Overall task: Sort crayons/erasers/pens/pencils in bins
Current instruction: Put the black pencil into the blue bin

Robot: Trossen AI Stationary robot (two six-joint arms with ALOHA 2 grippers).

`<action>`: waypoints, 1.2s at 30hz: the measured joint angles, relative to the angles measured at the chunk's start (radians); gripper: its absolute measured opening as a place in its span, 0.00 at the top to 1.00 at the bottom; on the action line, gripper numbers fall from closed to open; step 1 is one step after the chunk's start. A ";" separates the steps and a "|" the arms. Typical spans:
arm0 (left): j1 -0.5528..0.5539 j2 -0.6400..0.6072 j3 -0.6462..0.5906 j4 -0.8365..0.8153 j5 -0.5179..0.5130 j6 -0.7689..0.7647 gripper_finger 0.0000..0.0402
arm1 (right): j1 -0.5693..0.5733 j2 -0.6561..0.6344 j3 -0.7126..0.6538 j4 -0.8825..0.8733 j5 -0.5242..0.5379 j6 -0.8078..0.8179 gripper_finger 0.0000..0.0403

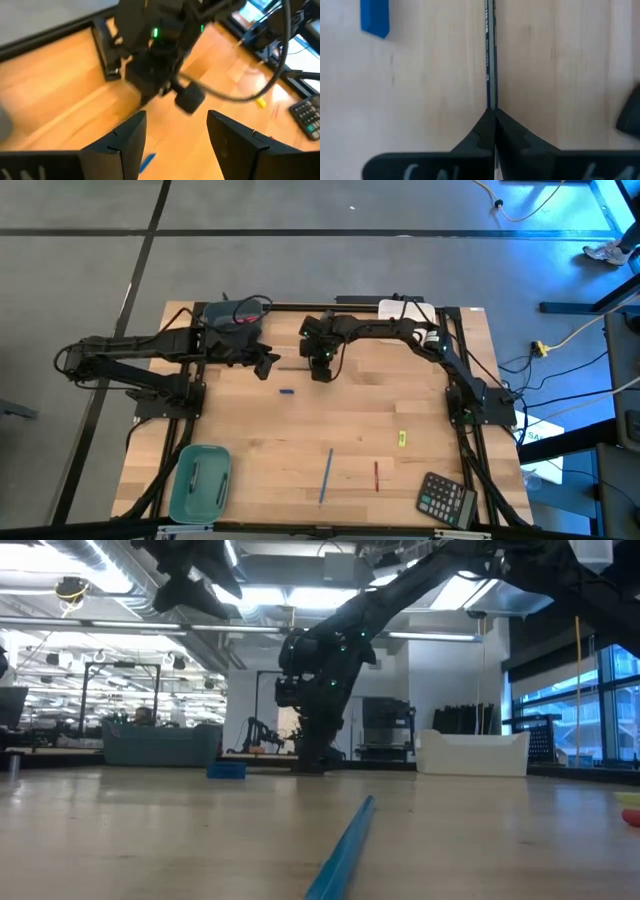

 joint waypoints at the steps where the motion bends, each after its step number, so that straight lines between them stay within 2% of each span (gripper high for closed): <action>1: -0.003 -0.003 0.000 -0.014 0.000 -0.006 0.50 | -0.007 0.000 0.000 -0.006 -0.026 0.000 0.98; 4: -0.014 -0.005 0.000 -0.032 0.000 -0.028 0.50 | -0.020 -0.001 0.000 -0.041 -0.069 -0.003 0.98; 10: -0.030 -0.016 -0.001 -0.074 0.000 -0.035 0.50 | -0.021 -0.020 0.001 -0.089 -0.074 -0.028 0.98; 18: -0.030 -0.019 -0.001 -0.128 -0.003 -0.053 0.50 | -0.022 -0.136 -0.015 -0.082 -0.077 -0.033 0.98; 22: -0.031 -0.019 -0.001 -0.144 -0.008 -0.059 0.50 | -0.025 -0.272 -0.182 -0.006 -0.079 -0.024 0.98; 29: -0.031 -0.007 -0.001 -0.120 -0.059 -0.024 0.50 | -0.025 -0.565 -0.623 0.434 -0.100 0.126 0.98; 32: -0.025 -0.002 0.000 -0.070 -0.060 0.066 0.50 | -0.025 -0.651 -0.738 0.580 -0.129 0.213 0.98; 36: 0.002 0.009 -0.001 -0.006 -0.047 0.167 0.50 | -0.023 -0.716 -0.824 0.731 -0.110 0.290 0.98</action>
